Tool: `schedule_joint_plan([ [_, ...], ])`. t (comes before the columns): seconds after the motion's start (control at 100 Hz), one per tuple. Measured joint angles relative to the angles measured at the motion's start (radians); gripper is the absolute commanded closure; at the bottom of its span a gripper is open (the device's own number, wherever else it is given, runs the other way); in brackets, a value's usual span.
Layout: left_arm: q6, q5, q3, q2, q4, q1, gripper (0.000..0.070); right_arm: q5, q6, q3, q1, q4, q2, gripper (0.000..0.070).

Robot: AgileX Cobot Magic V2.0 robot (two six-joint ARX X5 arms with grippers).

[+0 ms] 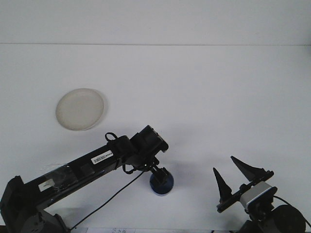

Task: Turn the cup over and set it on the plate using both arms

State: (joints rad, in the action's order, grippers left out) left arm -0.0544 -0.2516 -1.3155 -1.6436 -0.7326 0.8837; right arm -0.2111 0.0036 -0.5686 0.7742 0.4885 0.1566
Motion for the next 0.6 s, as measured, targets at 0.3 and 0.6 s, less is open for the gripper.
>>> schedule_joint_plan([
  [0.3, 0.029, 0.034, 0.000, -0.021, 0.000, 0.021, 0.0641, 0.000, 0.000, 0.000, 0.000, 0.000, 0.000, 0.0257],
  [0.6, 0.070, 0.037, -0.002, -0.022, -0.024, 0.026, 0.0692, 0.000, 0.000, 0.000, 0.000, 0.000, 0.000, 0.0257],
])
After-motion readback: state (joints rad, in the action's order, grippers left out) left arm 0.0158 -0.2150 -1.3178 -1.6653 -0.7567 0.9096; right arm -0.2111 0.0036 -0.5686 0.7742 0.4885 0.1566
